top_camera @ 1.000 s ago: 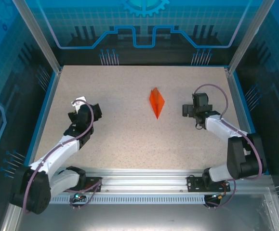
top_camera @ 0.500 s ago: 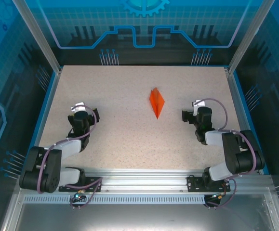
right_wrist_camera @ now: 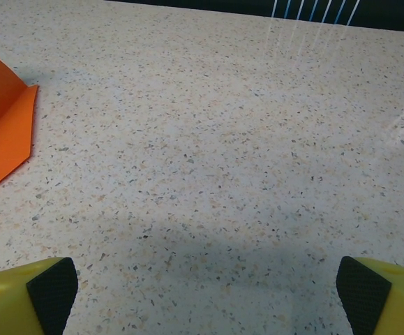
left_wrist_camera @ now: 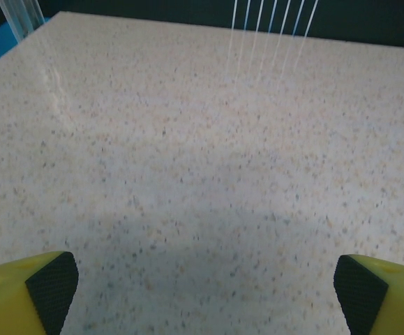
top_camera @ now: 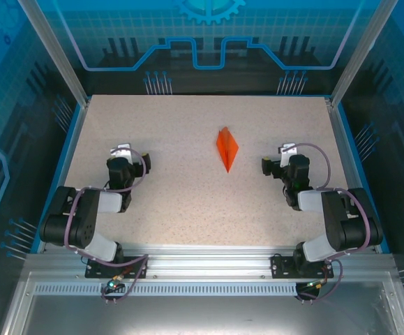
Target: Fold a paper plane with a square sheet of paper (fold left side to right side)
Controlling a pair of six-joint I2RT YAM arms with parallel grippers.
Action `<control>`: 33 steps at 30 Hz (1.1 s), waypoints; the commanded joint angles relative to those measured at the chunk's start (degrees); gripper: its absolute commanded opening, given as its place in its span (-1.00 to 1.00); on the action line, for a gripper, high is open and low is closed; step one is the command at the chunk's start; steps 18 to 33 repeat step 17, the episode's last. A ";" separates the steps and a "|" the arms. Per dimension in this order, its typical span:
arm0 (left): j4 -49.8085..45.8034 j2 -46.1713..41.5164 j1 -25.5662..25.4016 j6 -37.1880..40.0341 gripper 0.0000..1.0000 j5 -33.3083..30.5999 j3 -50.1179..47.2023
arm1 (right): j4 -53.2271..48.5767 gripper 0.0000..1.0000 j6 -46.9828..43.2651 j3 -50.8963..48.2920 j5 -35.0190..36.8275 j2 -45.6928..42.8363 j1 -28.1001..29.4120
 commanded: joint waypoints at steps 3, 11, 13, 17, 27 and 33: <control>-0.31 -0.17 0.66 0.54 0.97 1.69 0.65 | 2.17 0.99 -1.28 1.09 -0.65 0.39 -0.47; -0.47 -0.21 0.64 0.55 0.97 1.69 0.67 | 0.74 0.99 -1.84 1.82 -3.20 0.48 -0.79; -0.40 -0.15 0.64 0.55 0.97 1.67 0.71 | 0.74 0.99 -1.83 1.82 -3.22 0.45 -0.76; -0.46 -0.18 0.64 0.55 0.97 1.67 0.66 | 0.82 0.99 -1.83 1.79 -3.22 0.40 -0.72; -0.46 -0.18 0.64 0.55 0.97 1.67 0.66 | 0.82 0.99 -1.83 1.79 -3.22 0.40 -0.72; -0.46 -0.18 0.64 0.55 0.97 1.67 0.66 | 0.82 0.99 -1.83 1.79 -3.22 0.40 -0.72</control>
